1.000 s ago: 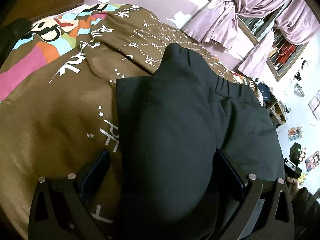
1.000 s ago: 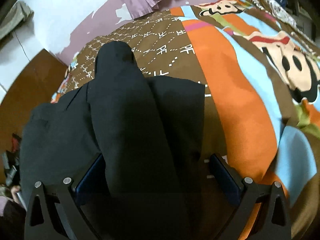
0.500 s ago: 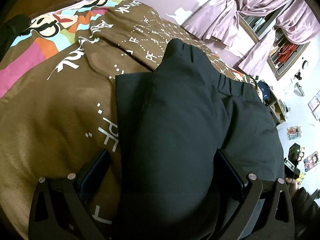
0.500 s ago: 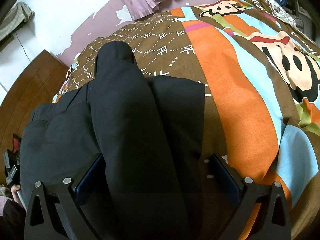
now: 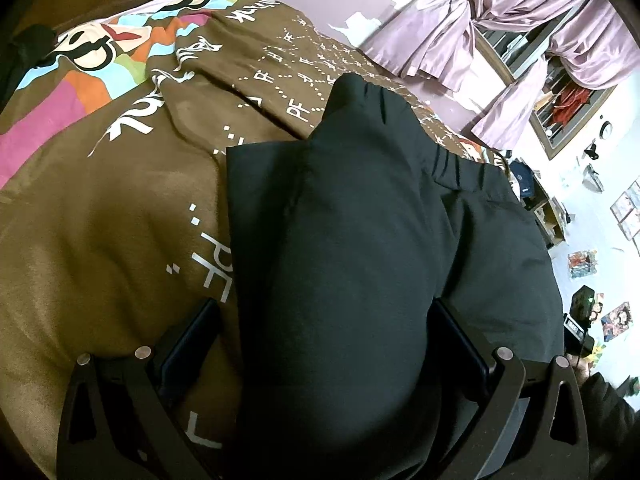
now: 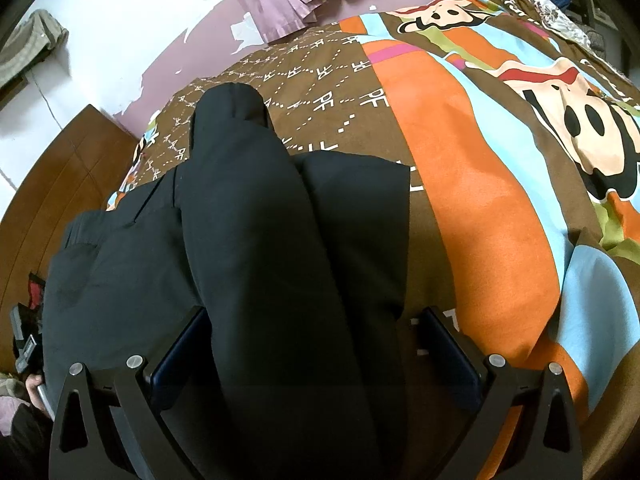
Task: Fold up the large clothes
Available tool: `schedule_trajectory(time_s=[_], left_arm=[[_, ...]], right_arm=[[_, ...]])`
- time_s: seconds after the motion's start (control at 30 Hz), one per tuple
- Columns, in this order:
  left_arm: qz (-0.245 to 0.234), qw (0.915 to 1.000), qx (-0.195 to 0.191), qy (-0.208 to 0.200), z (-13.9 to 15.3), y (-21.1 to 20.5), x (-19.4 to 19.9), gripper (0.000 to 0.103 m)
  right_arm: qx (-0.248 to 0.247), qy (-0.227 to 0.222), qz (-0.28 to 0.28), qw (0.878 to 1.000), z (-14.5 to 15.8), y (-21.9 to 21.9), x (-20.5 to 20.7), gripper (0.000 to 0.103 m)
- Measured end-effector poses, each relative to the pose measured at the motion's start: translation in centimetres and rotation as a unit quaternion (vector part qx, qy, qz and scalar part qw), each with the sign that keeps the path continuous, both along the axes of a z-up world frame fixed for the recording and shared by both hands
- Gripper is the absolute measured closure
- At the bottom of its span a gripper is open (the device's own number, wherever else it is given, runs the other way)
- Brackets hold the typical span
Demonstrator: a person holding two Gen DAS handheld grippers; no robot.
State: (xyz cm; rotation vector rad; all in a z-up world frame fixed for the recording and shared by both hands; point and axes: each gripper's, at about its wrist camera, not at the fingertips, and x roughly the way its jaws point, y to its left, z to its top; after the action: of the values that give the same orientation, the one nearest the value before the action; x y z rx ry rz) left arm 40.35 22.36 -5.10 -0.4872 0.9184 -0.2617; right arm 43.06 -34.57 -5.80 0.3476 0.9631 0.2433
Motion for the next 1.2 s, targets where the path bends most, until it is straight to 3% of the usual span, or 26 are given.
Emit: schedule_trajectory(time_s=[0.37,0.57,0.67,0.83,0.9,1.03,1.2], left_arm=[[-0.027,0.9986,-0.044,-0.003,0.7,-0.2,-0.3,0.001],[-0.022,0.9992,-0.034,0.007,1.6,-1.4,-0.5,0.004],[-0.016,0.9998,-0.009,0.011,2.3,-2.5,-0.8,0.019],[0.022,0.9993,0.022,0.02,3.8,-4.2,-2.3,0.056],[0.029,0.9992,0.023,0.012,4.7,-4.8,-3.2,0.065],[0.031,0.9988,0.039,-0.002,6.1,-6.6,-5.3,0.077],[0.054,0.9982,0.024,-0.013,7.7,-8.1,-8.2,0.083]], right_arm=[[0.073,0.009,0.033,0.997,0.3,0.3,-0.2,0.0],[0.08,0.011,0.048,0.996,0.3,0.7,-0.3,0.002],[0.068,0.017,0.036,0.997,0.4,0.6,-0.4,0.013],[0.076,0.026,-0.007,0.997,1.1,0.2,-1.4,0.052],[0.074,0.023,-0.009,0.997,1.7,0.5,-1.9,0.063],[0.041,0.008,0.008,0.999,3.4,1.9,-3.2,0.08],[0.004,-0.009,0.024,1.0,5.1,3.0,-5.3,0.086]])
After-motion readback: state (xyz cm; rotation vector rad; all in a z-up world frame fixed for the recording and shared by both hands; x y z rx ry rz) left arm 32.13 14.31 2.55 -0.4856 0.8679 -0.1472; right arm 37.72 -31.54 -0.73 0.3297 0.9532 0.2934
